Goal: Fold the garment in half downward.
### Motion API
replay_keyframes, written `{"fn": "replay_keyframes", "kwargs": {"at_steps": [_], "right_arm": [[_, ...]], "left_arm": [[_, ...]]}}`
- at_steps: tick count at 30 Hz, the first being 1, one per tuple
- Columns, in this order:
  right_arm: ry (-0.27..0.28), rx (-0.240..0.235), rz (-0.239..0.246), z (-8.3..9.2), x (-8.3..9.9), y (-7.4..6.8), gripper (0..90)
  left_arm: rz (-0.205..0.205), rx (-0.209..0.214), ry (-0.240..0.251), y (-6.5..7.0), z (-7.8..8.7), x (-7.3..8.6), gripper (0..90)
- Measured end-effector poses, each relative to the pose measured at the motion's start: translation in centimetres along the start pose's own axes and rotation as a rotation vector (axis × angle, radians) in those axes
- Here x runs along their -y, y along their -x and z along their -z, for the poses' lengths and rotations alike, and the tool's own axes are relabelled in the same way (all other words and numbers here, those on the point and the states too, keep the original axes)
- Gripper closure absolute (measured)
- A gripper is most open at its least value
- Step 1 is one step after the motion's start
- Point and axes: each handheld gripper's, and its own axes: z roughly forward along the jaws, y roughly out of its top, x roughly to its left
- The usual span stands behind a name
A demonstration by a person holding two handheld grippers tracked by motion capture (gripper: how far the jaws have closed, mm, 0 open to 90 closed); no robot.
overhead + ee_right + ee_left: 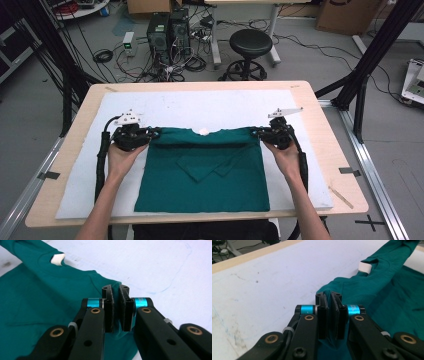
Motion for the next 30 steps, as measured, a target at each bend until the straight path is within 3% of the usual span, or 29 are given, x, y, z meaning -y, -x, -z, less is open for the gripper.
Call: {"fn": "replay_keyframes", "kwargs": {"at_steps": [5, 12, 19, 25, 30], "right_arm": [[0.022, -0.018, 0.002, 0.8, 2.2, -1.2, 85.2], [-0.007, -0.068, -0.039, 1.0, 5.3, -1.8, 85.2], [-0.023, -0.093, -0.037, 1.4, 6.7, -2.9, 85.2], [-0.029, -0.125, -0.066, 1.7, 8.1, -3.0, 85.1], [-0.058, -0.107, -0.053, 1.8, 8.9, -3.8, 85.0]], "left_arm": [[0.033, 0.042, 0.023, 1.1, 0.9, 1.9, 84.6], [0.074, 0.082, -0.011, 1.6, 1.2, 4.0, 84.7], [0.048, 0.087, -0.036, 2.9, 1.9, 5.4, 84.6], [0.068, 0.125, -0.057, 3.6, 2.5, 6.3, 84.6], [0.069, 0.133, -0.1, 4.4, 2.3, 7.2, 84.5]]}}
